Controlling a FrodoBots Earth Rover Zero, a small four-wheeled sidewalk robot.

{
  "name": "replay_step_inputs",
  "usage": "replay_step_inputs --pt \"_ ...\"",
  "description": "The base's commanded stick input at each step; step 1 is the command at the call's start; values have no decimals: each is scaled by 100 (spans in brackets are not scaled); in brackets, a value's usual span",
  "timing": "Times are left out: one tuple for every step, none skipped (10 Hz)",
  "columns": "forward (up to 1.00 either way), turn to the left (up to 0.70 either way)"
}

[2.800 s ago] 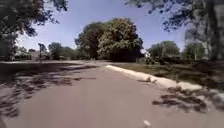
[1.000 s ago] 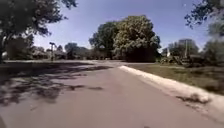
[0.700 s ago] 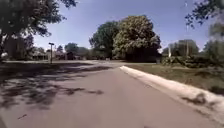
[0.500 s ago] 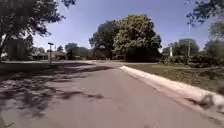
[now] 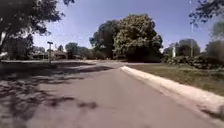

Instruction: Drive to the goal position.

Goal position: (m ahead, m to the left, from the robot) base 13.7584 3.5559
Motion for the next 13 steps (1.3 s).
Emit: replay_step_inputs --pt "70 0" --pt "70 0" --pt "70 0" --pt "70 0" --pt "70 0" --pt "70 0" --pt "70 0" --pt "70 0" --pt "70 0" --pt "70 0" --pt "70 0" --pt "70 0" --pt "70 0"
